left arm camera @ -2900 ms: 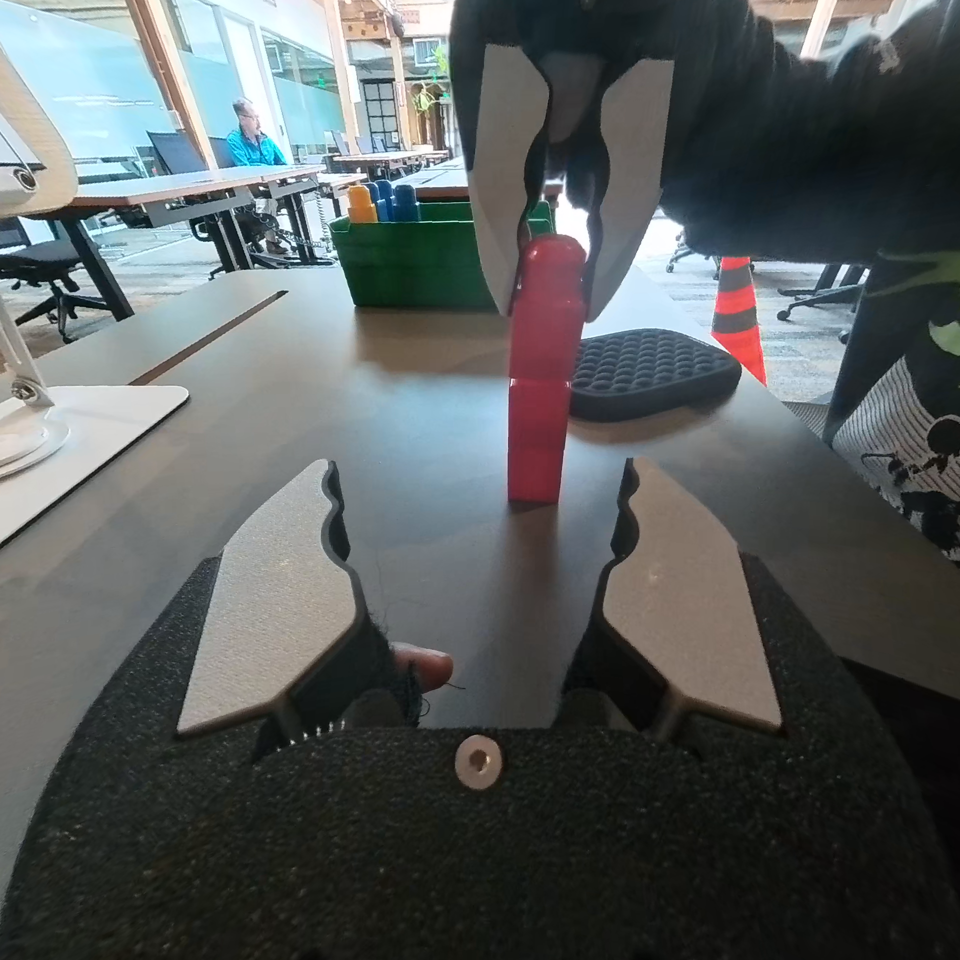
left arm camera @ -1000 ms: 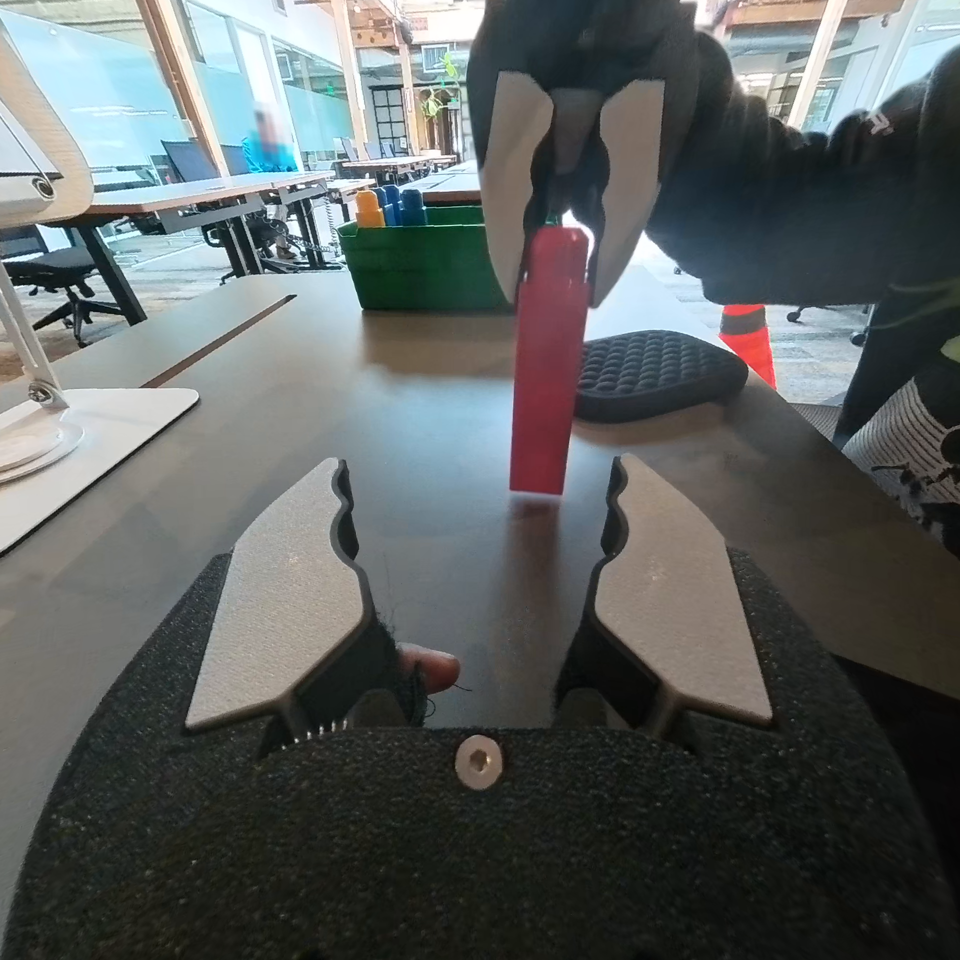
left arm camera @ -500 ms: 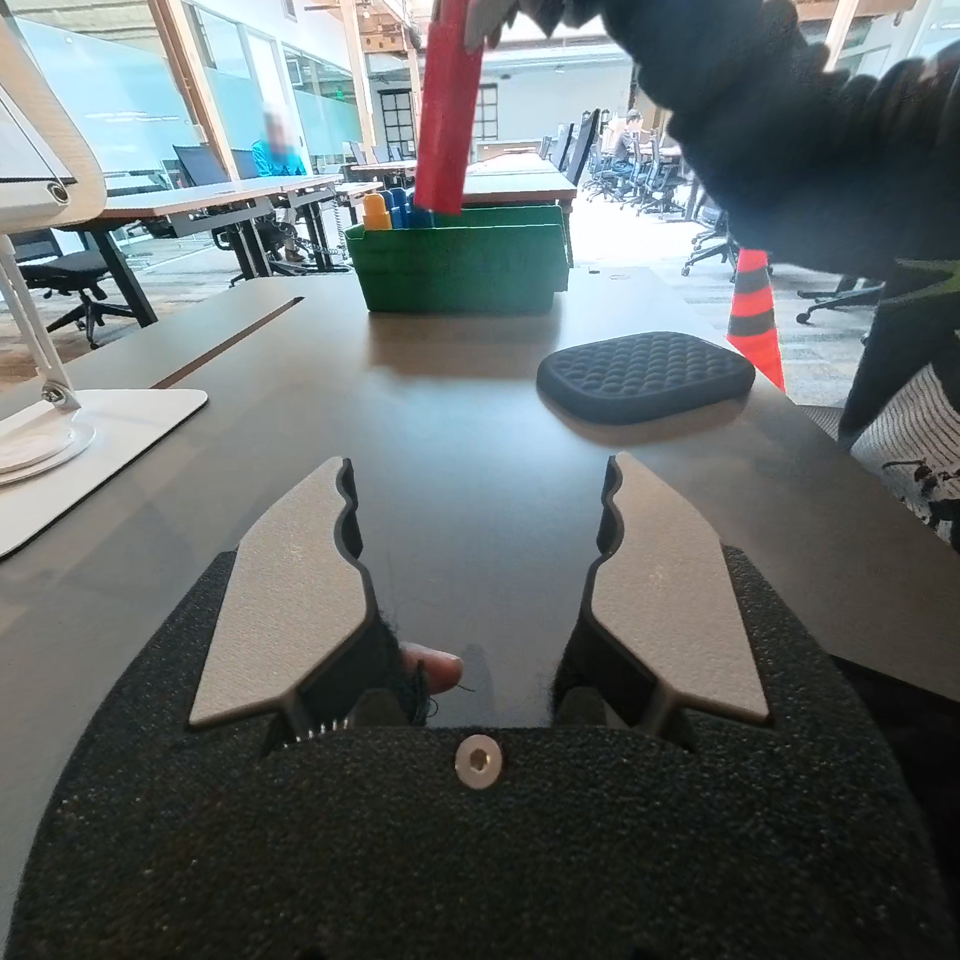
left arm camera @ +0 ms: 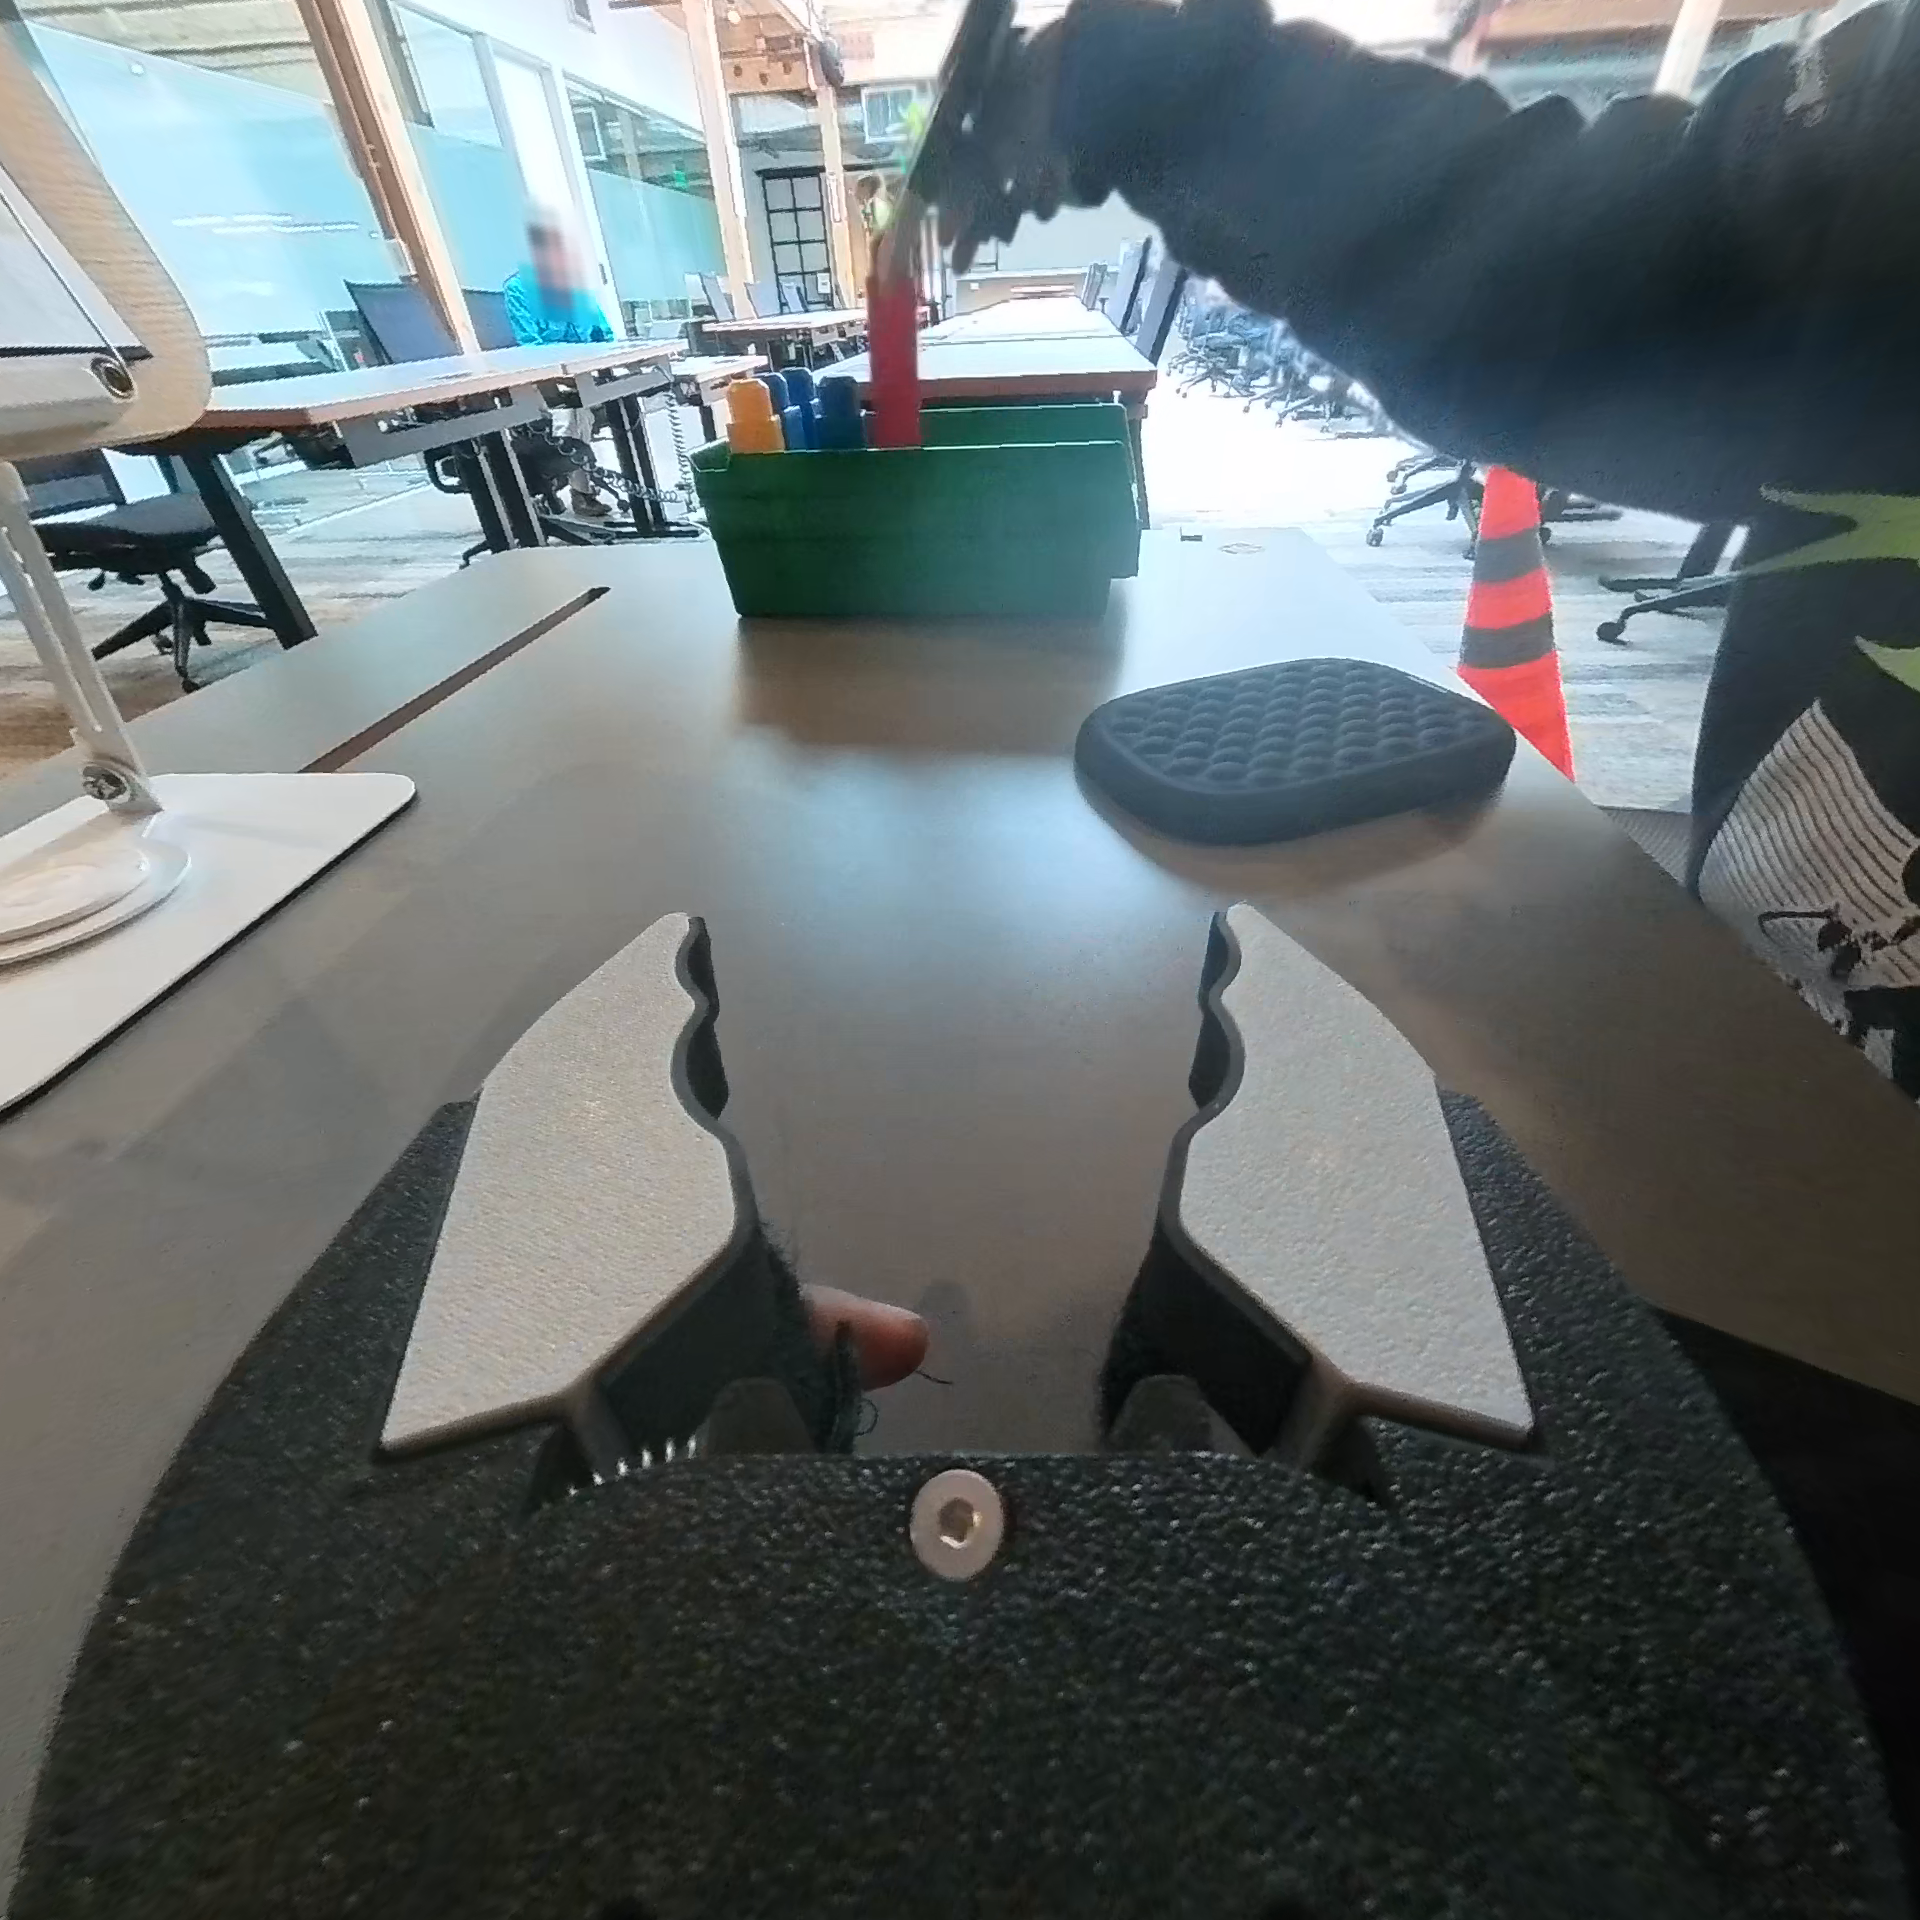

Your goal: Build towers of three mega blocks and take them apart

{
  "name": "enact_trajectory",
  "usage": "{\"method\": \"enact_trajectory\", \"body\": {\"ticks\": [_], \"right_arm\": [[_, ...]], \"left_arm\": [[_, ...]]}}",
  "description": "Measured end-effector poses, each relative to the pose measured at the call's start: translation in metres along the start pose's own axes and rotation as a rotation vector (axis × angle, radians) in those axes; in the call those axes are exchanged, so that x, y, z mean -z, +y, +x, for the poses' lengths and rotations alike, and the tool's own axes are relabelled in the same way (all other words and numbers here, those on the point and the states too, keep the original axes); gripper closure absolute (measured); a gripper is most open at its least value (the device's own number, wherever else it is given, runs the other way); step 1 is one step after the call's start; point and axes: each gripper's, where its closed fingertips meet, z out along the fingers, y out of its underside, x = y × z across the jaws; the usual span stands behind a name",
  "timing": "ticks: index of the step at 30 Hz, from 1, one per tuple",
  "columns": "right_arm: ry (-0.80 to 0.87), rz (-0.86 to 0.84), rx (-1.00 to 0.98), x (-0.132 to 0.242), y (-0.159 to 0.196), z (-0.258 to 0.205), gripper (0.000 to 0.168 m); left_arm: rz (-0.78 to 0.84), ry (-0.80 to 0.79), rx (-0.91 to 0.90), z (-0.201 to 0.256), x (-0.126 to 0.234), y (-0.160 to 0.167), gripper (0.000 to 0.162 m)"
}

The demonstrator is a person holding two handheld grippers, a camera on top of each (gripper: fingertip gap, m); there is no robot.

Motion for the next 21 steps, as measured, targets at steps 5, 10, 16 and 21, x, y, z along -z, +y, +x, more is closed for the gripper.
{"method": "enact_trajectory", "body": {"ticks": [5,10,16,21], "right_arm": [[0.021,-0.040,-0.033,-0.039,0.007,0.012,0.136],[0.043,-0.056,-0.047,-0.062,0.009,0.018,0.135],[0.037,-0.048,-0.050,-0.075,0.007,0.015,0.135],[0.047,-0.052,-0.049,-0.078,0.008,0.015,0.135]], "left_arm": [[0.003,-0.004,0.002,-0.001,0.000,0.000,0.074],[0.007,-0.004,0.009,-0.001,0.001,-0.001,0.074],[0.006,-0.002,0.007,-0.001,0.001,-0.001,0.074],[0.007,0.000,0.006,0.000,0.001,-0.001,0.074]]}}
